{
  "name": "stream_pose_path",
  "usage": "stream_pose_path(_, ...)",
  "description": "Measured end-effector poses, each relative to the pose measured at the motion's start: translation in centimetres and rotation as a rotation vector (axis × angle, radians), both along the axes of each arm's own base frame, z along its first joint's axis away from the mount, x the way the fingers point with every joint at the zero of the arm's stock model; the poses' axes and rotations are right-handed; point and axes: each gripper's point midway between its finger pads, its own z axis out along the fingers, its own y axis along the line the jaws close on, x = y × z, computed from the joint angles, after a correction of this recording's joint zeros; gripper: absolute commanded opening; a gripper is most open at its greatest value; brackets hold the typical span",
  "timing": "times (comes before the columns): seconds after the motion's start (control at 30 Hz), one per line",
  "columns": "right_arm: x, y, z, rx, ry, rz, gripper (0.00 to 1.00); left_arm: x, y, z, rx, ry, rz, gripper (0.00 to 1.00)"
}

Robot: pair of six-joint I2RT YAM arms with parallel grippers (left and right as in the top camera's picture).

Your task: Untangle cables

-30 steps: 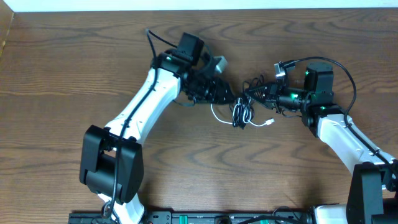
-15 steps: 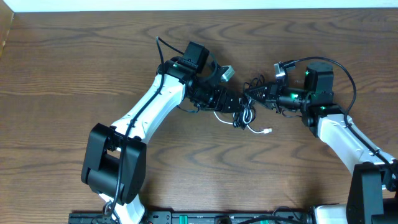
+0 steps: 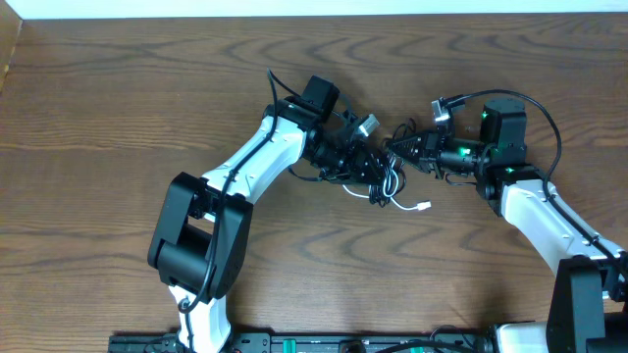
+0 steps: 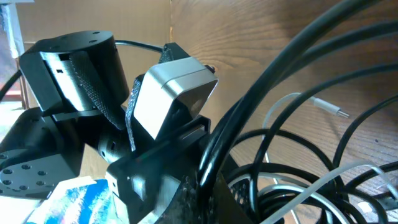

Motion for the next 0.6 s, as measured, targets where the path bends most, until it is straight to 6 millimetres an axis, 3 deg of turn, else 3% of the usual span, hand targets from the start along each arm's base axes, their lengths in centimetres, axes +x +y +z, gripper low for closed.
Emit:
stream_pose_path(0.33,-0.5,0.0,-0.4,-0.023,-0.032,0.030,0.01,0.3,0.4,0.3,-0.020,0.011,0.009,0.07)
stream_pose_path(0.6,-1.6,-0.8,-3.2,-0.115,0.062,0.006,0.01,1.1,1.9,0.2,-0.010,0.029,0.048,0.07)
